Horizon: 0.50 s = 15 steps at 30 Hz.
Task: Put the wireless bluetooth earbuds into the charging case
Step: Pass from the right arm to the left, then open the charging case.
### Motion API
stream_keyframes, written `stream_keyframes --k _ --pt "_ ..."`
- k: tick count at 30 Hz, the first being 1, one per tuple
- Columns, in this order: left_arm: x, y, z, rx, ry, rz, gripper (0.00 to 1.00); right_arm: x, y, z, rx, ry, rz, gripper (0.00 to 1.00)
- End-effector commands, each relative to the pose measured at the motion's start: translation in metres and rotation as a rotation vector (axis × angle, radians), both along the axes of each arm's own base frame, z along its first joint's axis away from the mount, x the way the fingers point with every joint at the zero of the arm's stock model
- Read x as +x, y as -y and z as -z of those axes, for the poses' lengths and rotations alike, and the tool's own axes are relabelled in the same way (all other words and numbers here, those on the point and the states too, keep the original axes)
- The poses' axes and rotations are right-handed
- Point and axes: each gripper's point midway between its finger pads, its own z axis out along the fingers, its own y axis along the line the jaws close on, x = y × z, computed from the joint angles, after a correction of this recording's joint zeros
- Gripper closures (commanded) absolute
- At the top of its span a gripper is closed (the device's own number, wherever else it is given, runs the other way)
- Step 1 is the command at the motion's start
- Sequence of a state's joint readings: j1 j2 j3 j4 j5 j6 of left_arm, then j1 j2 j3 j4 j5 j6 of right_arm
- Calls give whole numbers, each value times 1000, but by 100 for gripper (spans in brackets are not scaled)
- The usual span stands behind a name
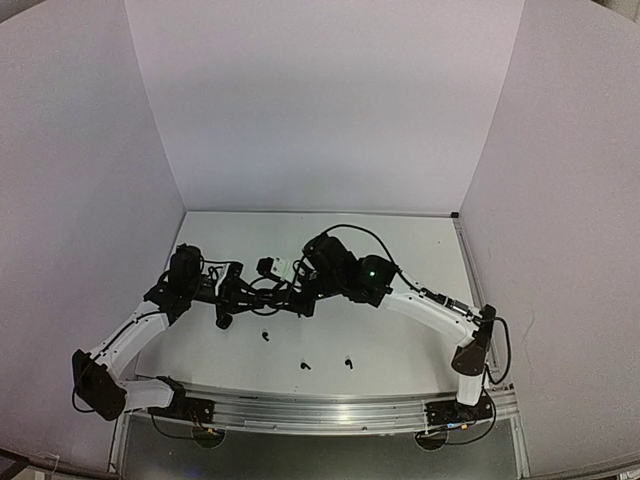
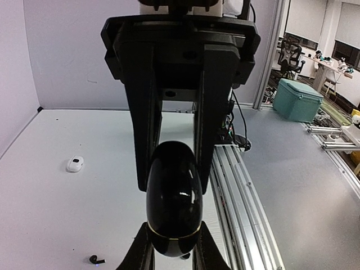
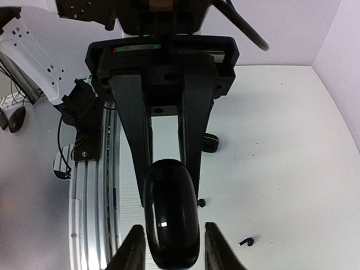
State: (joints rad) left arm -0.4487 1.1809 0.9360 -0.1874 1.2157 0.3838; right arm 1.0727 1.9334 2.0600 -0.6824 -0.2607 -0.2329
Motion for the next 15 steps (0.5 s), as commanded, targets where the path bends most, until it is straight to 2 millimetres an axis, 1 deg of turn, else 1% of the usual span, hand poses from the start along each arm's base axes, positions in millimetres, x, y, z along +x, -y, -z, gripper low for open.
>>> stream_keyframes --k 1,5,10,11,13,15 --pt "-2 -1 -18 -36 7 -39 100 12 -9 -9 31 29 36 60" --pt "-1 -2 -18 -33 36 -49 100 20 -12 -6 29 24 68 58" --pt "-4 -4 -10 0 74 -38 100 25 -12 -12 53 11 77 55" --pt "-5 -5 -8 9 84 -37 100 25 -11 -14 59 11 77 54" --pt "-6 -6 -4 26 102 -36 100 26 -10 -17 67 8 77 48" --pt "-6 -6 -4 29 110 -36 100 27 -11 -17 69 4 76 45"
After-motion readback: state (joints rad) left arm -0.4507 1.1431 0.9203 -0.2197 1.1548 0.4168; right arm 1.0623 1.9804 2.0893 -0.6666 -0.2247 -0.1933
